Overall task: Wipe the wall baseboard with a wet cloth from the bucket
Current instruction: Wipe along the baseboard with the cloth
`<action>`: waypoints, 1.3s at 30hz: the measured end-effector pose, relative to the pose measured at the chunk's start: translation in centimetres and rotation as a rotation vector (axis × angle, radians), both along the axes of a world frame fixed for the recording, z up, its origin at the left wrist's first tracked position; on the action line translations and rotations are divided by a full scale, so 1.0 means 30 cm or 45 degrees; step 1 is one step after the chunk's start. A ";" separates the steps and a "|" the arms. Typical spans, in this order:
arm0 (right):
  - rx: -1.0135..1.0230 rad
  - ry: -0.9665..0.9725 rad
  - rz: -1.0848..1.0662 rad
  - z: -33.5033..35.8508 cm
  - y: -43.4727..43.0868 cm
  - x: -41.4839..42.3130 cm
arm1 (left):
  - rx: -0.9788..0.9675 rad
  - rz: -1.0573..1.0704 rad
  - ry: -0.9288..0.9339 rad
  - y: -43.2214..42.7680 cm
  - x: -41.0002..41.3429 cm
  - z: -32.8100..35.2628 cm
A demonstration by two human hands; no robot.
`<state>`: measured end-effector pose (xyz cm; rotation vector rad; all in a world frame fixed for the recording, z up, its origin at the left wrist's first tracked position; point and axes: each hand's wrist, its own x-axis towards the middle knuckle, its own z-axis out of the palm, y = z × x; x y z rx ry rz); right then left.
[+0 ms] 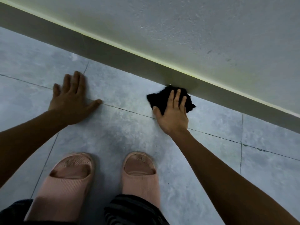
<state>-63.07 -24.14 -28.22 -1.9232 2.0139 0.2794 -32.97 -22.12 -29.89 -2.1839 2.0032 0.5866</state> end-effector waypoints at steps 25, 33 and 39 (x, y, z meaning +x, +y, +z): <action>0.043 0.002 0.540 0.015 -0.145 0.271 | -0.020 0.187 -0.015 -0.002 0.247 -0.020; 0.094 -0.136 0.847 0.004 -0.253 0.607 | -0.136 0.173 -0.028 0.012 0.300 -0.055; 0.010 -0.096 0.657 0.004 -0.191 0.319 | -0.138 0.315 -0.040 0.013 0.409 -0.051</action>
